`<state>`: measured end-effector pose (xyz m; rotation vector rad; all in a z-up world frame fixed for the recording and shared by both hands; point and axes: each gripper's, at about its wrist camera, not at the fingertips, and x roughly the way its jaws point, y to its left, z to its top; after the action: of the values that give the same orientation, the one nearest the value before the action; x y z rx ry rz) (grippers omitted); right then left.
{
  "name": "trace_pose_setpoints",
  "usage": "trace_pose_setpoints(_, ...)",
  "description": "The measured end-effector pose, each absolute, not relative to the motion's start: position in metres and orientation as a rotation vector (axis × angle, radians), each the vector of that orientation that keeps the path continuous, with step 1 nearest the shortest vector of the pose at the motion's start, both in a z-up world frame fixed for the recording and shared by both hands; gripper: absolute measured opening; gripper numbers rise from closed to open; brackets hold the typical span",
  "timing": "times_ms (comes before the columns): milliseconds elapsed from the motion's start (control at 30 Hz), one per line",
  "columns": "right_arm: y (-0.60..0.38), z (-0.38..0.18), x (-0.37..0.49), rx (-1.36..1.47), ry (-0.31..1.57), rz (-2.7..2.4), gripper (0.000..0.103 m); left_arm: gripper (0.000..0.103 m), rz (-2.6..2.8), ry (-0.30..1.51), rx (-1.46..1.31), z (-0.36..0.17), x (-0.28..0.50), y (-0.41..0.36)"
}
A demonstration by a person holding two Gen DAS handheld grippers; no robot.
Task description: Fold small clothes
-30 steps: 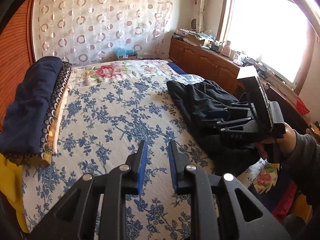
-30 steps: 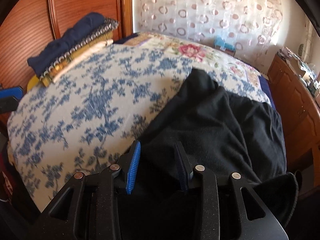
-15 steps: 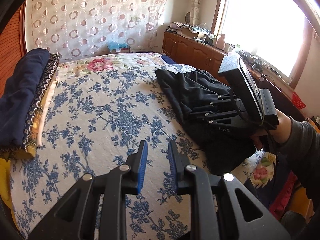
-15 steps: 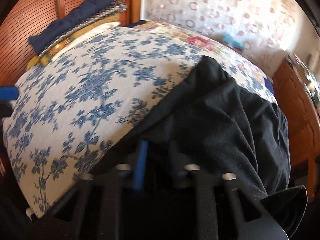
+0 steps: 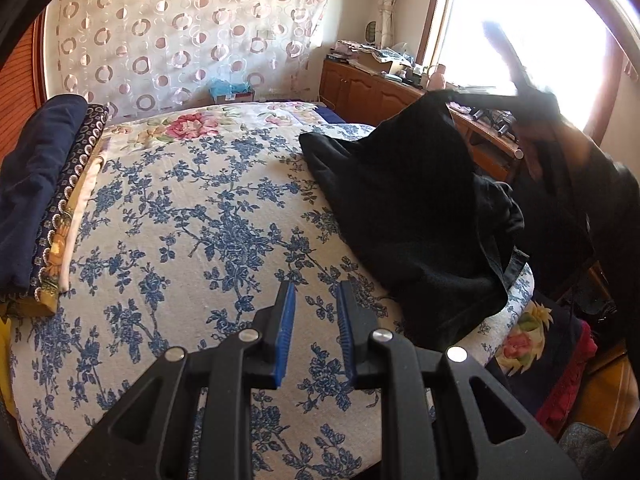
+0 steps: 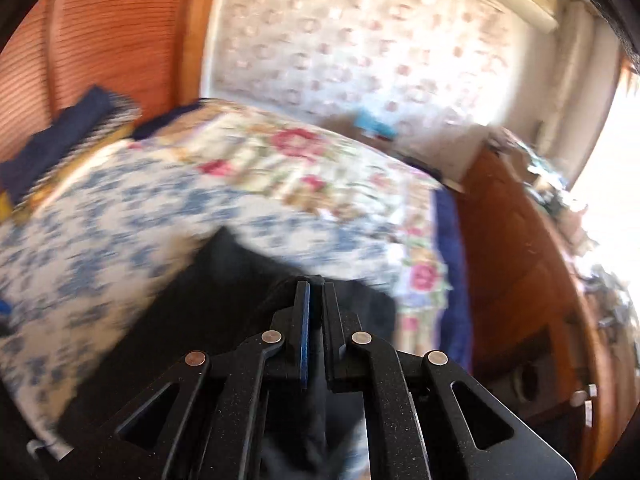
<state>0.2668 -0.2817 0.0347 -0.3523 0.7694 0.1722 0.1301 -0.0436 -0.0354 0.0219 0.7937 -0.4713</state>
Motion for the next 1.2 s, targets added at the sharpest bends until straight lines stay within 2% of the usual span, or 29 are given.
trace_pose_setpoints(333,-0.319,0.023,0.328,-0.329,0.787,0.044,0.002,0.018,-0.465,0.805,0.019,-0.044,0.134,-0.047)
trace_pose_setpoints(533,-0.326,-0.015,0.342,-0.349,0.875,-0.023,0.005,0.018,-0.476,0.789,0.000,-0.047,0.131,-0.052)
trace_pose_setpoints(567,-0.327,-0.019,0.339,-0.355,0.877,-0.026,0.010,0.018,-0.479,0.788,0.000,-0.047,0.130,-0.053)
trace_pose_setpoints(633,-0.330,-0.024,0.330,-0.365,0.878,-0.036,0.027,0.018,-0.483,0.787,-0.001,-0.048,0.130,-0.055)
trace_pose_setpoints(667,-0.334,-0.024,0.324,-0.362,0.873,-0.044,0.039,0.018,-0.484,0.783,-0.002,-0.048,0.129,-0.057)
trace_pose_setpoints(700,-0.338,-0.022,0.315,-0.350,0.860,-0.049,0.044,0.018,-0.485,0.779,-0.004,-0.047,0.128,-0.058)
trace_pose_setpoints(1000,-0.337,0.005,0.207,-0.175,0.747,0.079,0.044,0.018,-0.474,0.772,-0.013,-0.048,0.129,-0.063)
trace_pose_setpoints(1200,-0.293,-0.012,0.158,-0.123,0.776,0.251,0.044,0.018,-0.473,0.769,-0.008,-0.047,0.128,-0.069)
